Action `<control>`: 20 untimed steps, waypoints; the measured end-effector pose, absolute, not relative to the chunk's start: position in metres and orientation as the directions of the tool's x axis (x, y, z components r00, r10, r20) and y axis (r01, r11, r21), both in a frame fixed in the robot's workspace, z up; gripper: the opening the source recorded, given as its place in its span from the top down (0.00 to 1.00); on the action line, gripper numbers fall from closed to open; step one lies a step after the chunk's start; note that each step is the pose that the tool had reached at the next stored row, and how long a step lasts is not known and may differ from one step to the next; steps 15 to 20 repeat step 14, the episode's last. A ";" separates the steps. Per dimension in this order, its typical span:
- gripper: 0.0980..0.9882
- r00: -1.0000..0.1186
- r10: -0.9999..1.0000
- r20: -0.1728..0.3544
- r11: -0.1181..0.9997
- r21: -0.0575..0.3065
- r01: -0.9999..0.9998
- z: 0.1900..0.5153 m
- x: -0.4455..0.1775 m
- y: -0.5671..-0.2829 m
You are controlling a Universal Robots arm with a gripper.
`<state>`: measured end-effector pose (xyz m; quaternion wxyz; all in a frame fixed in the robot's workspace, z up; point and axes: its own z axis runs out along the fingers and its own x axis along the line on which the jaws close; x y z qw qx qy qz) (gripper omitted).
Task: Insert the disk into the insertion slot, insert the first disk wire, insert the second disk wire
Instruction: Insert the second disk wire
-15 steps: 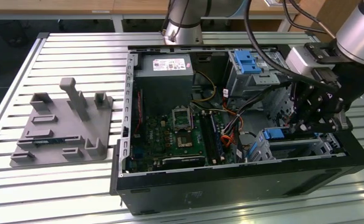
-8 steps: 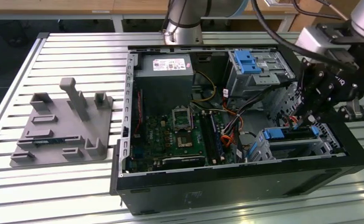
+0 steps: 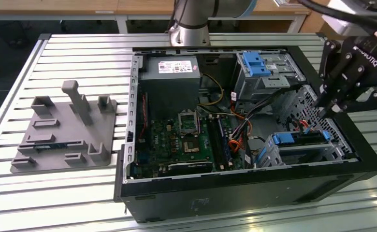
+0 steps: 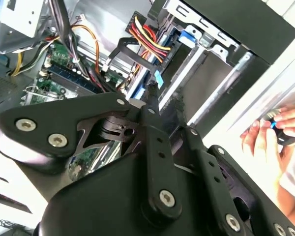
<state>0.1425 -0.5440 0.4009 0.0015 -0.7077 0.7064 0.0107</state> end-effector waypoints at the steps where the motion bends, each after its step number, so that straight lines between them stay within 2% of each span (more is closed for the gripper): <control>1: 0.81 0.002 -1.000 -0.017 -0.002 0.013 -1.000 0.404 0.142 -0.544; 3: 0.81 0.002 -1.000 -0.018 -0.002 0.013 -1.000 0.405 0.142 -0.544; 6: 0.99 0.002 -1.000 -0.017 -0.002 0.013 -1.000 0.406 0.142 -0.544; 20: 0.99 0.002 -1.000 -0.017 -0.002 0.013 -1.000 0.406 0.142 -0.544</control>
